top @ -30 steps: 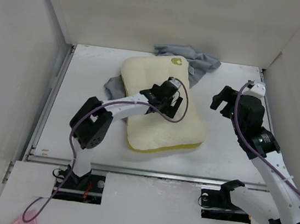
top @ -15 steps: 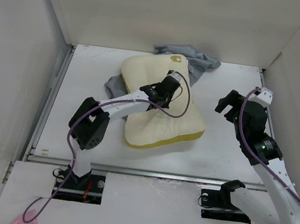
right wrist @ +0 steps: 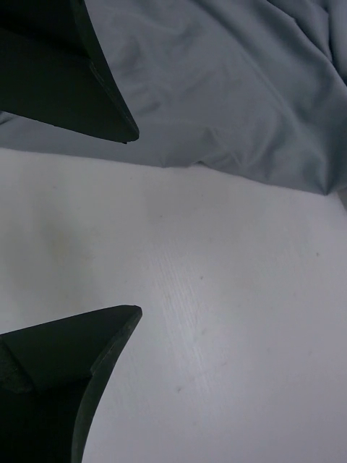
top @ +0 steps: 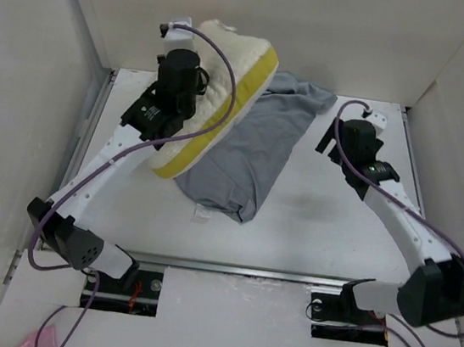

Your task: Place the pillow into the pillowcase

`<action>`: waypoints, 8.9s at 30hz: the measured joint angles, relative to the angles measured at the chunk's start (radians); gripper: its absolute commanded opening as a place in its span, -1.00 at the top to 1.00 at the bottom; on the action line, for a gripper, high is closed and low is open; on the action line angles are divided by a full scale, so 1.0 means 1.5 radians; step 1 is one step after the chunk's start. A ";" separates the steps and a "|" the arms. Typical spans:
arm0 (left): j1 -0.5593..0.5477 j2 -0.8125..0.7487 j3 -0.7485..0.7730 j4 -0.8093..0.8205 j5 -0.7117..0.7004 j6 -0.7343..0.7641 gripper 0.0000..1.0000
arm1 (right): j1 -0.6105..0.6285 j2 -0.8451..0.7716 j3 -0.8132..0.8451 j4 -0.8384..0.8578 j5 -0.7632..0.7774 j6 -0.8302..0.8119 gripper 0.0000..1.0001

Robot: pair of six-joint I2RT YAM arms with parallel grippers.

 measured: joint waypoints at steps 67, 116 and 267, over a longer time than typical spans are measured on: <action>0.160 -0.072 -0.325 0.051 0.167 -0.116 -1.00 | 0.384 0.222 0.041 0.002 -0.211 -0.215 -0.65; 0.142 -0.081 -0.425 0.047 0.137 -0.158 -1.00 | 0.445 0.478 0.144 0.121 -0.157 -0.201 1.00; 0.212 0.466 0.248 0.045 0.326 -0.001 1.00 | 0.077 0.379 0.209 0.002 -0.305 -0.131 1.00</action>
